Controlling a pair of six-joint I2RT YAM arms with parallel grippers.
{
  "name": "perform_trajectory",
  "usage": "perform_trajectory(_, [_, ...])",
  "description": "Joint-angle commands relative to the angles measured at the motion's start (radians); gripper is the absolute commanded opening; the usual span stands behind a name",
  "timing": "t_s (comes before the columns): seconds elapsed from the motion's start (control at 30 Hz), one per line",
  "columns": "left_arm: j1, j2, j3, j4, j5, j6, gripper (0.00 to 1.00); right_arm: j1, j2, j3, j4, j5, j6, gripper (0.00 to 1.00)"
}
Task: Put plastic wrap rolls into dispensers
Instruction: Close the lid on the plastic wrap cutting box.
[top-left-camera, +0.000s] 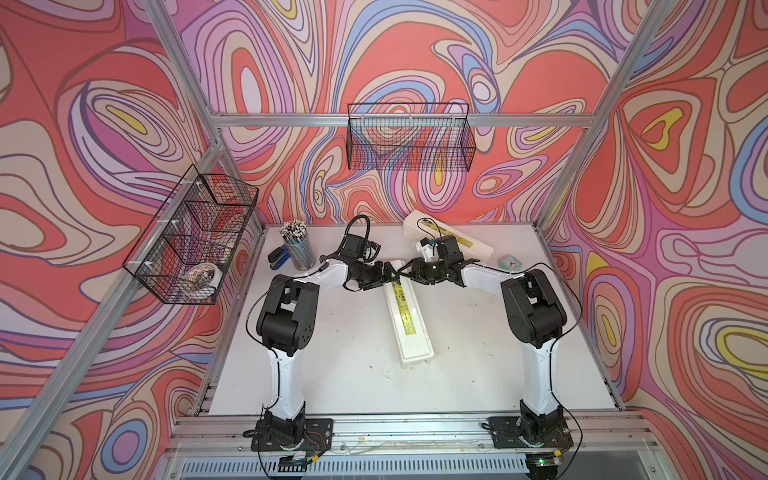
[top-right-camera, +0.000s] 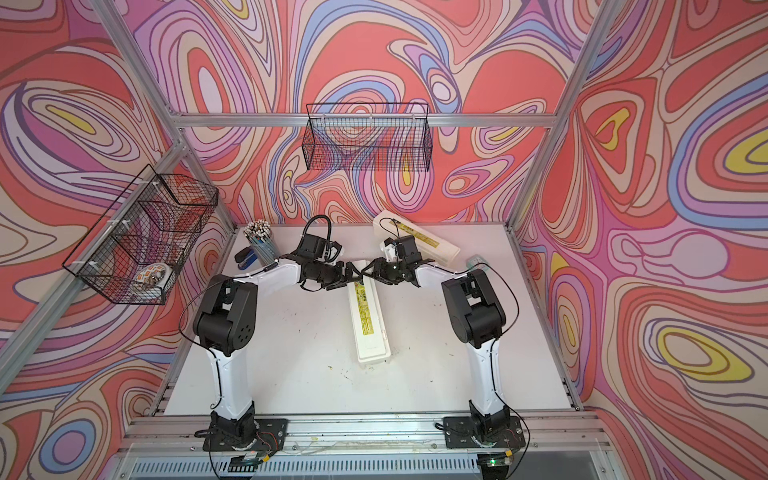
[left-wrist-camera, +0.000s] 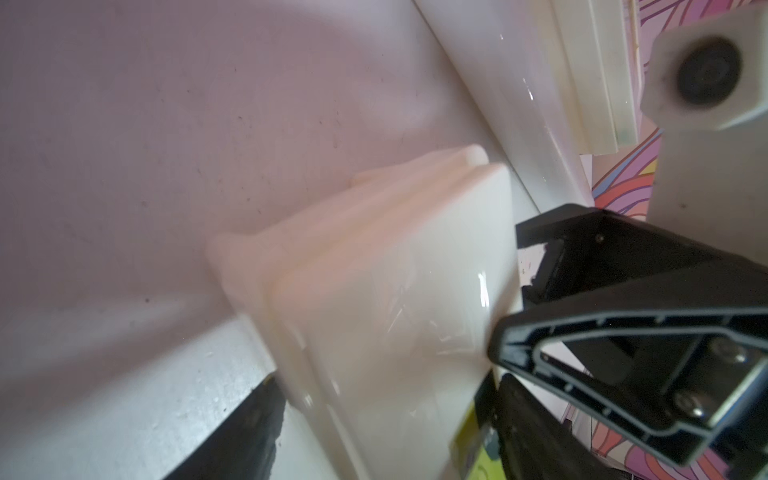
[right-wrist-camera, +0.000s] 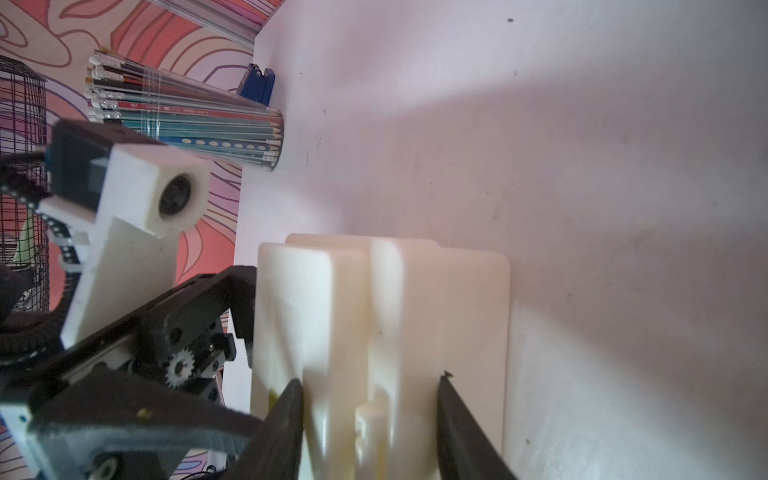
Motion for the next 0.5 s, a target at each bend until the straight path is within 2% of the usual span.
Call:
perform_trajectory(0.0, [-0.02,0.115,0.029,-0.108,-0.115,0.064,0.74,0.094,0.06,-0.092,-0.286,0.044,-0.051,0.54])
perform_trajectory(0.13, [-0.02,0.149,0.08,-0.13,-0.099,0.086,0.67,0.069,0.048,-0.026,-0.268,0.094,-0.098,0.61])
perform_trajectory(0.3, [-0.026,0.18,0.113,-0.165,-0.124,0.107,0.7,0.041,0.132,0.062,-0.26,0.051,-0.129,0.65])
perform_trajectory(0.37, [-0.025,0.21,0.151,-0.187,-0.118,0.105,0.73,0.033,0.172,0.07,-0.239,0.012,-0.108,0.65])
perform_trajectory(0.47, [-0.027,0.249,0.208,-0.243,-0.135,0.096,0.74,0.036,0.209,0.079,-0.299,-0.006,-0.107,0.58])
